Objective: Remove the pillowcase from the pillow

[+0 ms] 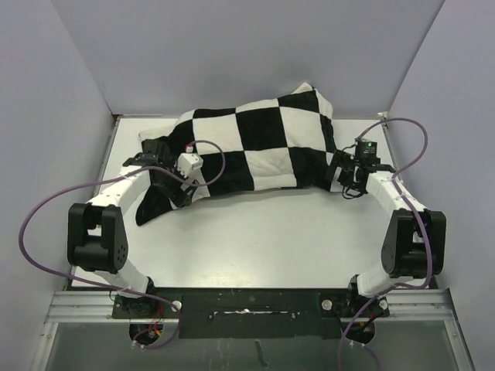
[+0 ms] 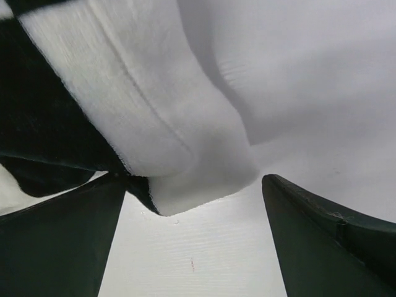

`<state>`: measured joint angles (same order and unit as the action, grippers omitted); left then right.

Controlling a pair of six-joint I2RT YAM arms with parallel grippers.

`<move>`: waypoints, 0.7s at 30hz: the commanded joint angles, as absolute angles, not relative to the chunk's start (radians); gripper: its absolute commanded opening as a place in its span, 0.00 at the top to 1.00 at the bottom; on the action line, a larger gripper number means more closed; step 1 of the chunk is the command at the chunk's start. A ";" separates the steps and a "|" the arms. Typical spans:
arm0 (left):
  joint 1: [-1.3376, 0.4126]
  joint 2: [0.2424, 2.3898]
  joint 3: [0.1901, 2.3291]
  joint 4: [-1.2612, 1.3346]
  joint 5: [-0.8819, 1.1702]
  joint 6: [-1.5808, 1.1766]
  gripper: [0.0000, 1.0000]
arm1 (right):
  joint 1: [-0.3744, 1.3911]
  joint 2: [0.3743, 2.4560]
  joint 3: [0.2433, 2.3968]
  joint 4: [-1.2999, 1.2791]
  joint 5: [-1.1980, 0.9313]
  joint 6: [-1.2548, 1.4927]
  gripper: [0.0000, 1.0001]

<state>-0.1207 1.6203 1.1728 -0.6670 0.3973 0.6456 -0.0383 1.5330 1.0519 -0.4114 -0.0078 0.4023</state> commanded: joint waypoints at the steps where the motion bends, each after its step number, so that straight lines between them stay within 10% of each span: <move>1: -0.120 1.533 1.072 -0.481 0.293 0.672 0.02 | 0.045 1.553 1.049 -0.279 -0.097 0.390 0.02; 17: 0.080 1.679 1.130 -0.190 0.179 0.510 0.44 | 0.201 1.378 0.862 -0.265 -0.001 0.406 0.37; 19: 0.108 1.675 1.139 -0.245 0.209 0.531 0.40 | 0.162 1.326 0.839 -0.284 -0.006 0.420 0.24; 21: 0.113 1.658 1.136 -0.329 0.260 0.564 0.11 | 0.121 1.297 0.831 -0.297 -0.034 0.425 0.12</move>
